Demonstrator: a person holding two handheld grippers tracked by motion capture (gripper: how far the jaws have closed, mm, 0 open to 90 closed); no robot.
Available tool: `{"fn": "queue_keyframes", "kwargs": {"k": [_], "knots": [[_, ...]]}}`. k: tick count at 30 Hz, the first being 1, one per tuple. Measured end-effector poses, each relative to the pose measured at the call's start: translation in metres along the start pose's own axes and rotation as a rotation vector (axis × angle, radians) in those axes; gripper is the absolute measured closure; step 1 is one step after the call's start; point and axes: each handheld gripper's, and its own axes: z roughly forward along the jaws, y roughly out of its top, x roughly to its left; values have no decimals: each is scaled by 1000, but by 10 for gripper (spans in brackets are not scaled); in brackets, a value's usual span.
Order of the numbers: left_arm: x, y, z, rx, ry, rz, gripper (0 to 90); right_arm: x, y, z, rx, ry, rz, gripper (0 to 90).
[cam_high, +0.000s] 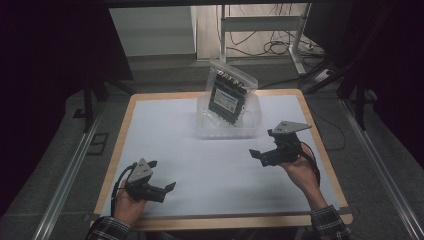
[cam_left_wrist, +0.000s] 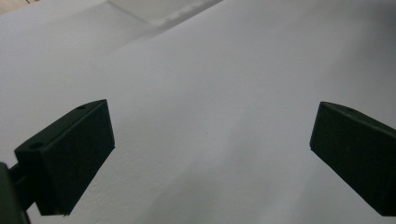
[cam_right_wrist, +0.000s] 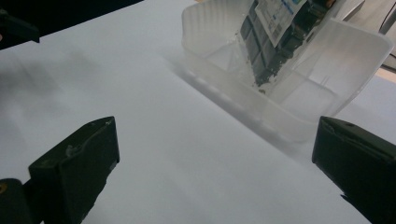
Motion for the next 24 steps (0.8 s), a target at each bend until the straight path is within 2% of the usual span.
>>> {"fn": "queue_keyframes", "kwargs": {"k": [15,24], "knots": [[-2,0,2,24,6,15,0,13,-34,-5,-8,-7,12,9],[-3,0,4,30,6,21,0,16,-56,-1,9,-16,19,12]]}}
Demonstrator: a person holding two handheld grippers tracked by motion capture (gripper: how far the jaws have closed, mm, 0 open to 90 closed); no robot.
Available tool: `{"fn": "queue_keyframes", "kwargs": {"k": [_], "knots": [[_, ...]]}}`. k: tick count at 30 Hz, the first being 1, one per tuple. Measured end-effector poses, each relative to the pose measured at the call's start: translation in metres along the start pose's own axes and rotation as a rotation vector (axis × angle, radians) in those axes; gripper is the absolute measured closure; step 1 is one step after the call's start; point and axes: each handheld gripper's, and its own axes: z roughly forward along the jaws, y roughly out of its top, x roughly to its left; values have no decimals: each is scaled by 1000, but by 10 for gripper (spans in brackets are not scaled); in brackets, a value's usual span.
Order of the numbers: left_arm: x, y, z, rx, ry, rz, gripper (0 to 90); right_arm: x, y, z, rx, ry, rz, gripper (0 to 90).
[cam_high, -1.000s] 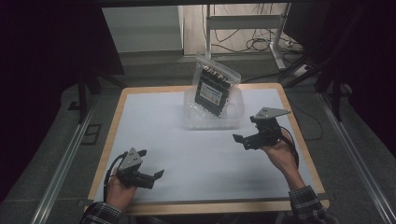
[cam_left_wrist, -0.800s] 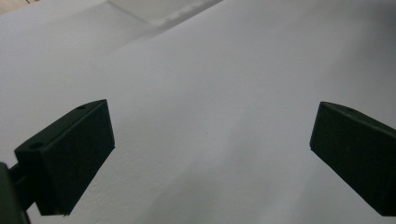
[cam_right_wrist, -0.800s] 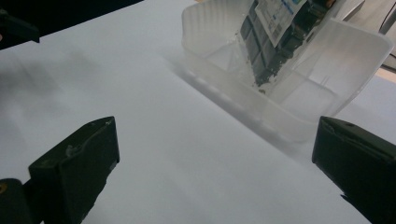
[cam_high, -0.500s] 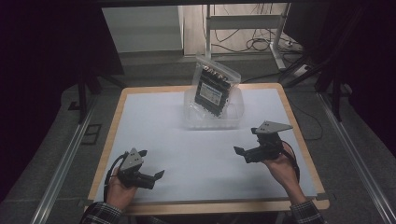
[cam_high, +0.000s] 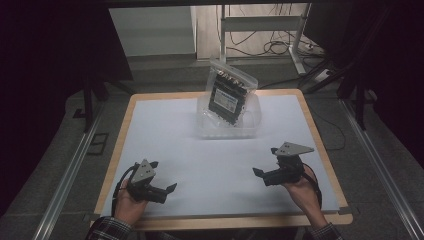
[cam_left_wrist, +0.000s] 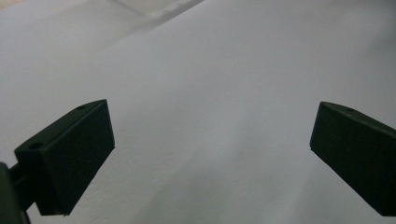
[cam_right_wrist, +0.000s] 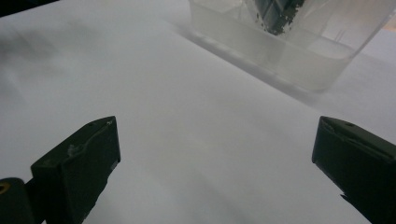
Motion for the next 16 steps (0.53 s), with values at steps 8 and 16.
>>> {"fn": "queue_keyframes", "kwargs": {"k": [8,16], "knots": [[-1,0,2,17,0,13,0,-2,-19,8,44,-1,16,22],[-2,0,3,22,1,15,0,-5,-24,11,61,8,26,27]]}}
